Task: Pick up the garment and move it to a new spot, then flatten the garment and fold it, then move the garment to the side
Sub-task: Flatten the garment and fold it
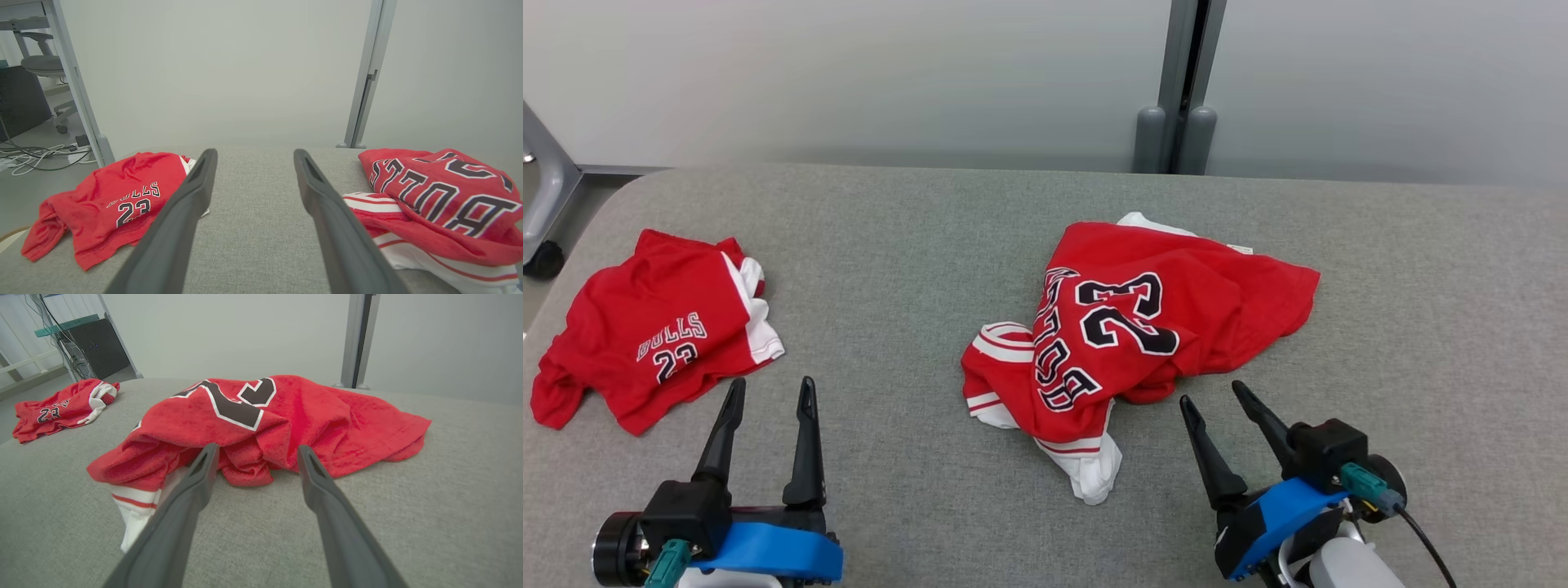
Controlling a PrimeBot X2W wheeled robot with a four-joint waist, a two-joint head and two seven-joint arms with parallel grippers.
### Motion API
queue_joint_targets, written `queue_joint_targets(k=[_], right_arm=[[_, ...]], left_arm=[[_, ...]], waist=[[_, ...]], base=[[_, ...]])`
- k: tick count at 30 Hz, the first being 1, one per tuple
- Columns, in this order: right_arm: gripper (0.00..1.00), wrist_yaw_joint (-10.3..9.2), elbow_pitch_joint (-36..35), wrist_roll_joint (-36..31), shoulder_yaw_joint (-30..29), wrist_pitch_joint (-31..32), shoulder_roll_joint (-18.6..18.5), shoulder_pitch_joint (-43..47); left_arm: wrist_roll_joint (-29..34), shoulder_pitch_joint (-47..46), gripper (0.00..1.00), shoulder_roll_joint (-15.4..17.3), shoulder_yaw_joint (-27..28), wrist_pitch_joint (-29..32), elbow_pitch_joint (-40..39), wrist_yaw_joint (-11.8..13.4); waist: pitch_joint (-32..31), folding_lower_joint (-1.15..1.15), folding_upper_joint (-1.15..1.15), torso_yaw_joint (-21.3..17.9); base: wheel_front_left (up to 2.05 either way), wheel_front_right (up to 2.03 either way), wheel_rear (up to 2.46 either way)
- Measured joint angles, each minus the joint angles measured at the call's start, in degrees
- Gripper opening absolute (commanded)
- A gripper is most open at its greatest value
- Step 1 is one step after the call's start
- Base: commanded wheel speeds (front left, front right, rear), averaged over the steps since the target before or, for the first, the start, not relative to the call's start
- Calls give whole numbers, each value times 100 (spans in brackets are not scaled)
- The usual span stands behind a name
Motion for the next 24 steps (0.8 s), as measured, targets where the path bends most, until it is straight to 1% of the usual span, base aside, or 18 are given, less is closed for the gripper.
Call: queue_joint_targets(k=[4, 8, 10, 11, 13, 19, 23, 24], right_arm=[[100, 0, 620, 15, 331, 1, 0, -287], [100, 0, 1211, 49, 431, 1, -1, -682], [100, 0, 1503, 21, 407, 0, -1, -886], [100, 0, 1756, -49, 375, 0, 0, -1070], [100, 0, 1928, -103, 288, 0, 1, -1253], [100, 0, 2471, -478, -12, 1, 0, -1713], [100, 0, 2787, -606, -60, -4, 0, -1931], [78, 0, 2877, -602, -53, -14, 0, -1973]], left_arm=[[-36, -114, 100, 2, -70, 0, 1, 0], [-86, -307, 100, -14, -185, 0, 22, 0], [-90, -400, 100, -33, -271, 0, 26, 0], [-112, -464, 100, -57, -342, 0, 27, 0], [-138, -483, 100, -66, -374, 0, 29, 0], [-188, -550, 100, -87, -428, 0, 37, 0], [-189, -587, 100, -93, -433, 0, 43, 0], [-189, -591, 100, -94, -430, 0, 45, 0]], waist=[[144, 0, 0, 107], [273, 0, 0, 271], [318, 0, 0, 390], [370, 0, 0, 507], [434, 0, 0, 609], [642, 0, 0, 810], [733, 0, 0, 879], [746, 0, 0, 885]], base=[[0, 0, 0], [0, 0, 0], [0, 0, 0], [0, 0, 0], [0, 0, 0], [0, 0, 0], [0, 0, 0], [0, 0, 0]])
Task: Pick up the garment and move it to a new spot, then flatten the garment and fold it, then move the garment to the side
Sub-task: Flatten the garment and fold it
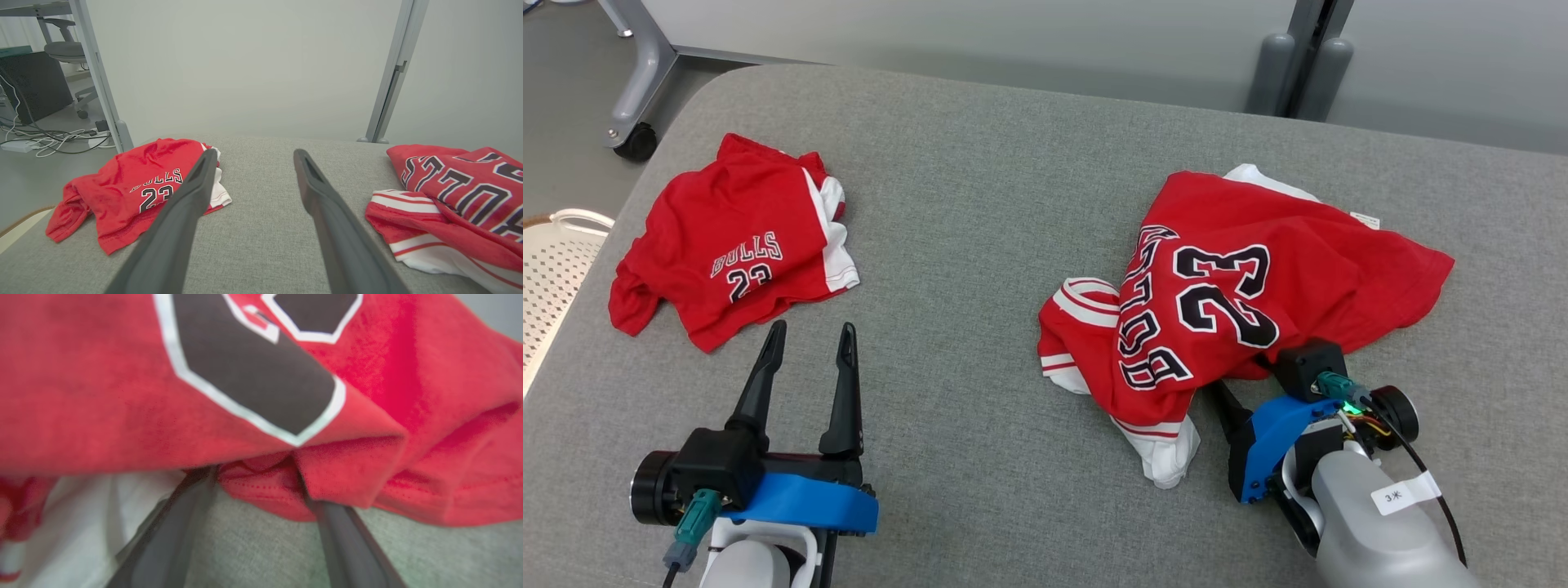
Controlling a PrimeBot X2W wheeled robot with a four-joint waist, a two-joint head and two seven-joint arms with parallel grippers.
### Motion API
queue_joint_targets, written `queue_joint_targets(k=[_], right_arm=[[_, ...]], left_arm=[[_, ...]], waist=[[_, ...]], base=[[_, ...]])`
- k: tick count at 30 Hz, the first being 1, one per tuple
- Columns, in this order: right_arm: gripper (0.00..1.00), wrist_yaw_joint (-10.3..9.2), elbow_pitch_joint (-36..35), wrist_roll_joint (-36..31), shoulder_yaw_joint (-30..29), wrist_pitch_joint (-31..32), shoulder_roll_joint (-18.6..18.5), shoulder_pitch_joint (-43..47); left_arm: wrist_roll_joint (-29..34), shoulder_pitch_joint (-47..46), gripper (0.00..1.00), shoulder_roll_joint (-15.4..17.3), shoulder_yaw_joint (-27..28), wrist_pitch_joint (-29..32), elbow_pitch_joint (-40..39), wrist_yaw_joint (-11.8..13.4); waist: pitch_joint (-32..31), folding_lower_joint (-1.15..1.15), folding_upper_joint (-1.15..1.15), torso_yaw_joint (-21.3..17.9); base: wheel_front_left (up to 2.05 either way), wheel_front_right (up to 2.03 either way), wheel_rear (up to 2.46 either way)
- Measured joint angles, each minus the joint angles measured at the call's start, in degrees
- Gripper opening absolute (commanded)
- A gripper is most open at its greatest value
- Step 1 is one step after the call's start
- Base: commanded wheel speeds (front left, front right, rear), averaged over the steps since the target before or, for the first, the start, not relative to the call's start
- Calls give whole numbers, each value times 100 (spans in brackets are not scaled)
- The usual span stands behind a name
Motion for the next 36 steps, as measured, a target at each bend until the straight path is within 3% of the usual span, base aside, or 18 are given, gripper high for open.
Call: queue_joint_targets(k=[1, 2, 10, 25, 35, 36], right_arm=[[20, 0, 54, 2, 8, -1, 0, -33], [0, 0, 99, 11, 24, -1, 0, -66], [0, 0, -376, 12, 32, 7, -1, 167], [0, 0, -2677, -8, -661, 7, -555, 1951], [0, 0, -3417, 8, -1444, 7, -937, 2601], [31, 0, -3404, 8, -1461, 9, -937, 2648]], left_arm=[[0, -2, 100, 0, 0, 0, 5, 0], [0, -5, 100, -2, 1, 0, 11, 0], [0, 44, 100, -14, 78, 0, 40, 0], [20, 377, 100, 3, 120, 0, -19, 0], [16, 362, 100, 40, 158, 0, -37, 0], [15, 361, 100, 41, 166, 0, -33, 0]], waist=[[7, 0, 0, 3], [9, -1, -1, -1], [-141, -1, -1, -272], [-606, -1, -2, -1480], [-562, -1, -2, -1689], [-563, -1, -2, -1688]], base=[[0, 0, 0], [0, 0, 0], [0, 0, 0], [0, 0, 0], [0, 0, 0], [0, 0, 0]])
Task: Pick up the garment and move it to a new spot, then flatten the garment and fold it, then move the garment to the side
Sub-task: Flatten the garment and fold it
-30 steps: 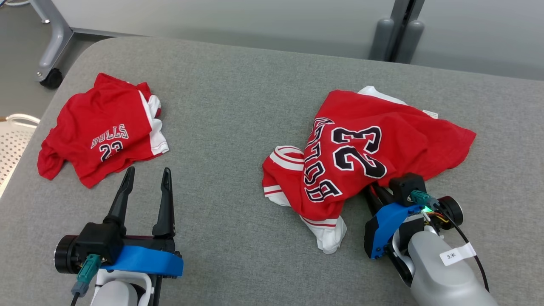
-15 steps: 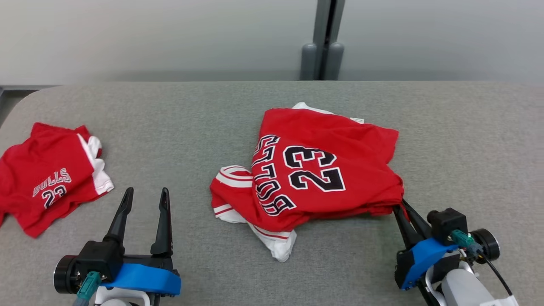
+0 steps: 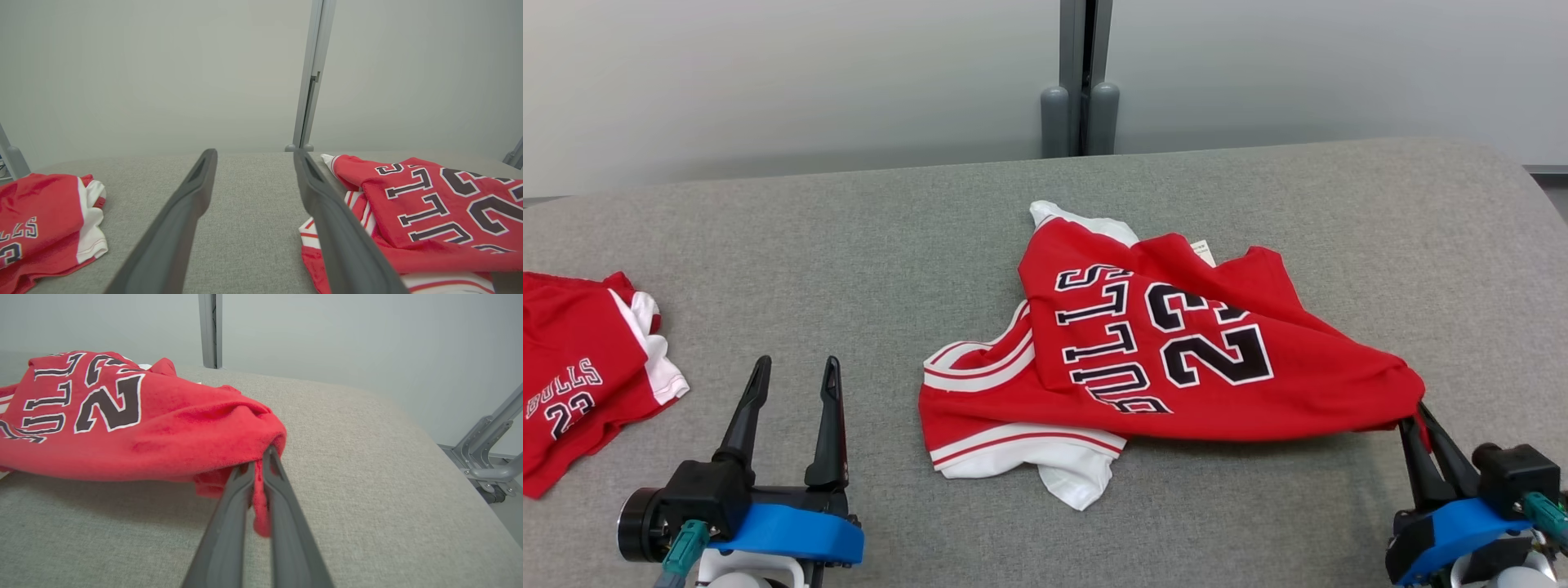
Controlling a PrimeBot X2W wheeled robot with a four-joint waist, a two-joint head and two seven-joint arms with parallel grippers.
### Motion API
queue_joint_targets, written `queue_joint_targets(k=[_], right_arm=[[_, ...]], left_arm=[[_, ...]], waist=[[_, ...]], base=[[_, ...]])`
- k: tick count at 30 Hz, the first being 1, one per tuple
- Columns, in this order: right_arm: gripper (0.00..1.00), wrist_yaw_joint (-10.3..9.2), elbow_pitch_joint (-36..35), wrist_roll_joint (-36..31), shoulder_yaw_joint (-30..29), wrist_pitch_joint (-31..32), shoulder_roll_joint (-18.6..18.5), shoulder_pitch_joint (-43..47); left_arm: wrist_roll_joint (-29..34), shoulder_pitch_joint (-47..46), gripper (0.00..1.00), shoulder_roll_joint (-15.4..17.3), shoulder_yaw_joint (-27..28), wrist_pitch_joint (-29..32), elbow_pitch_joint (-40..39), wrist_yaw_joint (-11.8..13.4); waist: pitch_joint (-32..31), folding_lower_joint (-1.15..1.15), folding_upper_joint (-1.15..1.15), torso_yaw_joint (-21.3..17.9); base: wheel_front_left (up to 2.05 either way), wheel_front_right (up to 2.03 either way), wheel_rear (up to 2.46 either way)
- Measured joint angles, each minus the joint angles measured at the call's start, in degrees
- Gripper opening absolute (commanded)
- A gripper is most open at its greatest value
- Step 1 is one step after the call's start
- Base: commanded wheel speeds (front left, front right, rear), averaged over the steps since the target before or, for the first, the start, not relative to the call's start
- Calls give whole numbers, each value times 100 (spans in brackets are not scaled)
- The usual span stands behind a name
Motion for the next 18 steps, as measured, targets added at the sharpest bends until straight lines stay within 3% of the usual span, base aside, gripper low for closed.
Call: queue_joint_targets(k=[1, 2, 3, 7, 10, 18], right_arm=[[42, 1, 0, 5, -35, 0, 4, 45], [78, 1, -26, 66, -132, 8, 32, 64], [100, 0, -85, 146, -237, 8, 48, 66], [100, -1, -408, 300, -822, 5, -36, 55], [100, 0, -704, 291, -936, 5, -9, 75], [100, 0, -1319, 236, -271, 5, 436, 179]], left_arm=[[-5, 0, 100, -1, -3, 0, 5, 0], [-5, 0, 100, -2, -5, 0, 16, 0], [-7, 0, 100, -2, -1, 0, 16, 0], [-8, -2, 100, -9, 14, 0, 20, 0], [-8, 7, 100, -7, 56, 0, 18, 0], [1, 58, 100, -29, 55, 0, 22, 0]], waist=[[-6, 0, 0, 9], [-12, 0, 0, 21], [-14, 0, 0, 33], [-44, 0, 0, 68], [-95, 0, 0, 75], [-238, 0, 0, 158]], base=[[0, 0, 0], [0, 0, 0], [0, 0, 0], [0, 0, 0], [0, 0, 0], [0, 0, 0]])
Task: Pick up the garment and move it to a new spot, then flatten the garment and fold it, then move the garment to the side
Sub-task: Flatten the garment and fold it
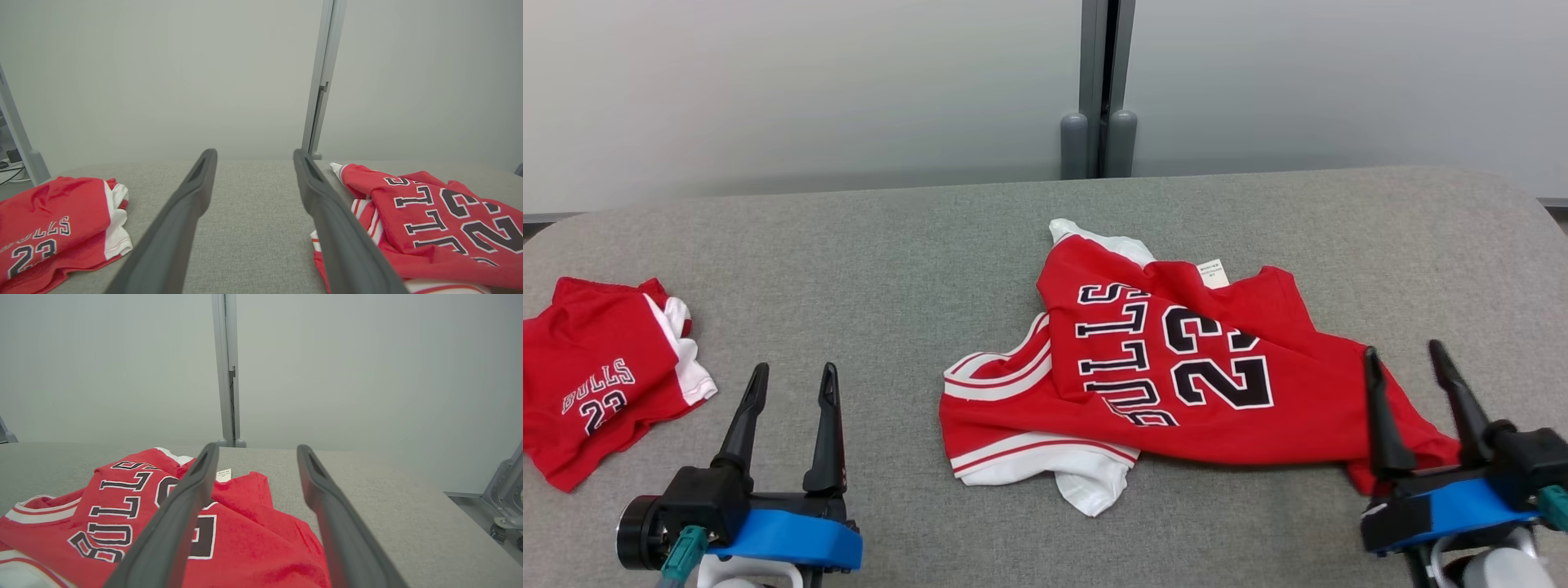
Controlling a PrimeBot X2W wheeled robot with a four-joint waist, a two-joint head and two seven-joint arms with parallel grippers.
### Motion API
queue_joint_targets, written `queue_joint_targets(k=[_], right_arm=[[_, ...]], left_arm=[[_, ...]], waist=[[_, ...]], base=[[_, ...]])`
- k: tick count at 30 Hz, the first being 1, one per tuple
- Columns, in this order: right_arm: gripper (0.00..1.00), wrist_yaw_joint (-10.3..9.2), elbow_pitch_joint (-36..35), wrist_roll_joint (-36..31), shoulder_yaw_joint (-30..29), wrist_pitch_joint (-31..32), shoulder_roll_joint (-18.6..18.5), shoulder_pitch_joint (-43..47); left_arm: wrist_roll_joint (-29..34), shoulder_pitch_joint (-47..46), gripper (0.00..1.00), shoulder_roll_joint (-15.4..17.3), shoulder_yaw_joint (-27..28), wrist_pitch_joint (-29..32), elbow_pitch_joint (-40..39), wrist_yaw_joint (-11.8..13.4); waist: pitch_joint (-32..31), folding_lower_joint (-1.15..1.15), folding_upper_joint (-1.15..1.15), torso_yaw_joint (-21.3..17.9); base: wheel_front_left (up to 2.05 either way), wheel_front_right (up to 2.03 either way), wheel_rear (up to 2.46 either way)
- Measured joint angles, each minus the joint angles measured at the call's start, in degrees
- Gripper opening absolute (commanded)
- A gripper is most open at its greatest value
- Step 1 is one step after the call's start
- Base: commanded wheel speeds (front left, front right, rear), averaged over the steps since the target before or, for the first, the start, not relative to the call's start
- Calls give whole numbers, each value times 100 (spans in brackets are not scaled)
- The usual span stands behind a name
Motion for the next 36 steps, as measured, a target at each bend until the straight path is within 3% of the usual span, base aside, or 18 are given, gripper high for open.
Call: queue_joint_targets(k=[9, 23, 36], right_arm=[[100, 0, 101, 213, 955, 0, 389, -1], [100, 0, 333, 236, 1040, 0, 480, 450], [100, 0, 427, 167, 1188, 0, 483, 356]], left_arm=[[43, 83, 100, 5, 0, 0, 14, 0], [86, 207, 100, -13, -7, 0, 86, 0], [107, -104, 100, 15, -204, 0, 265, 0]], waist=[[-95, 0, 0, 112], [-195, 0, 0, 303], [-167, 0, 0, 141]], base=[[0, 0, 0], [0, 0, 0], [0, 0, 0]])
